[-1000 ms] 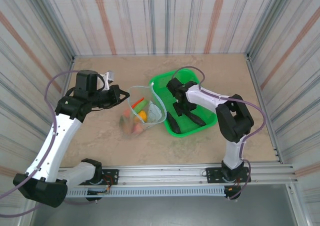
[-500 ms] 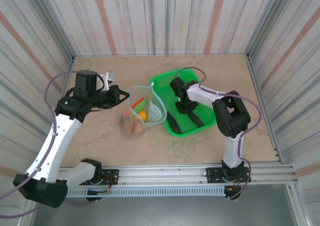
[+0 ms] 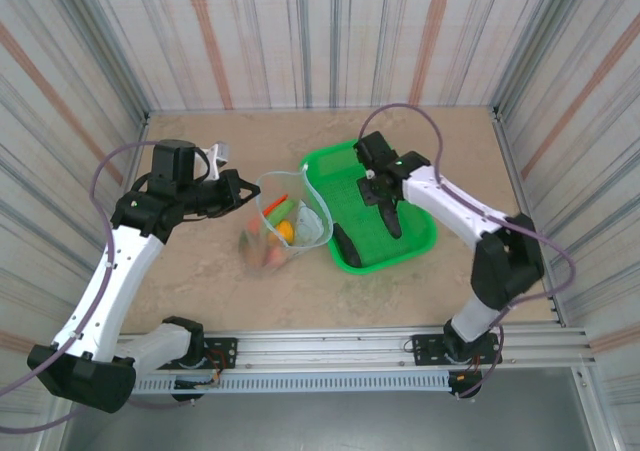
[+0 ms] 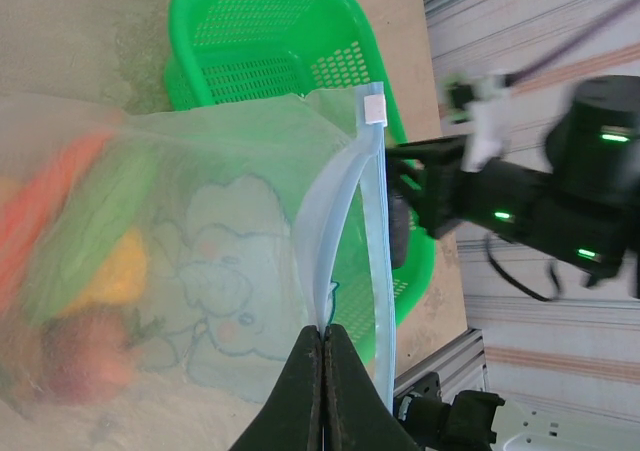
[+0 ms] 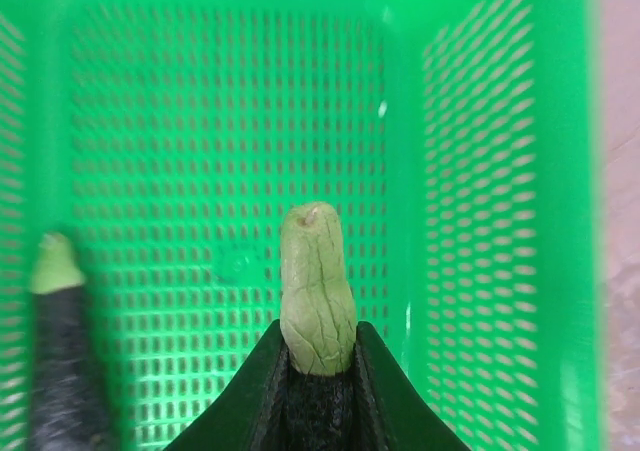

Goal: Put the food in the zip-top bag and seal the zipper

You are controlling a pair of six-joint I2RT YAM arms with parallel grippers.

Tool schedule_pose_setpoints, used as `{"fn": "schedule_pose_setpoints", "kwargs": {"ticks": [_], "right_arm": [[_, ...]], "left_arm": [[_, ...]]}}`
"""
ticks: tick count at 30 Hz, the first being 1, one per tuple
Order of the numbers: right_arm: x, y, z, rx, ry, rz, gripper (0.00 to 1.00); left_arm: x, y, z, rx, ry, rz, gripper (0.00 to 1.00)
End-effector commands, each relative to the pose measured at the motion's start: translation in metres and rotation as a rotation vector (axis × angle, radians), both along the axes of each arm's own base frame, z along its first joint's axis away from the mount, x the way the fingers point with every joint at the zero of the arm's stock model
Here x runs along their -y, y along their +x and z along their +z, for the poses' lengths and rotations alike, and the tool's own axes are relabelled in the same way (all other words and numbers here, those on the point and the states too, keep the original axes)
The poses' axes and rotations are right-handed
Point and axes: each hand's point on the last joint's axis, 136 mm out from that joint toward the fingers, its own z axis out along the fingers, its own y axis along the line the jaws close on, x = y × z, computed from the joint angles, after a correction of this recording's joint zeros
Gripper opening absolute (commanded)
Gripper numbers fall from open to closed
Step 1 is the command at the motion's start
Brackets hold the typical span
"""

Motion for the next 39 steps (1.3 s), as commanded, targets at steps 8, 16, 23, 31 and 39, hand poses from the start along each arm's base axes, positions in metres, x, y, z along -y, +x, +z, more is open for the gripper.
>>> {"fn": "schedule_pose_setpoints", "kwargs": {"ticks": [8, 16, 23, 31, 39], "right_arm": [[-0.052, -0.052, 0.192, 0.414, 0.558, 0.185, 0.13], [-0.116, -0.099, 0.242, 0.502, 0.810, 0.381, 0.09], [-0.165, -0.118, 0.230, 0.641, 0.919, 0.503, 0.09], [-0.203, -0.109, 0.173, 0.646, 0.898, 0.528, 0.10], [-0.226, -0.101, 0.107, 0.452, 0.957, 0.441, 0.14]], "left_arm": [[0.001, 0.002, 0.019, 0.039, -0.034, -0.004, 0.00], [0.002, 0.000, 0.018, 0.032, -0.050, 0.000, 0.00], [0.002, -0.001, 0.018, 0.030, -0.054, 0.002, 0.00], [0.004, 0.000, 0.022, 0.039, -0.063, -0.005, 0.00], [0.005, 0.003, 0.024, 0.041, -0.070, -0.003, 0.00]]}}
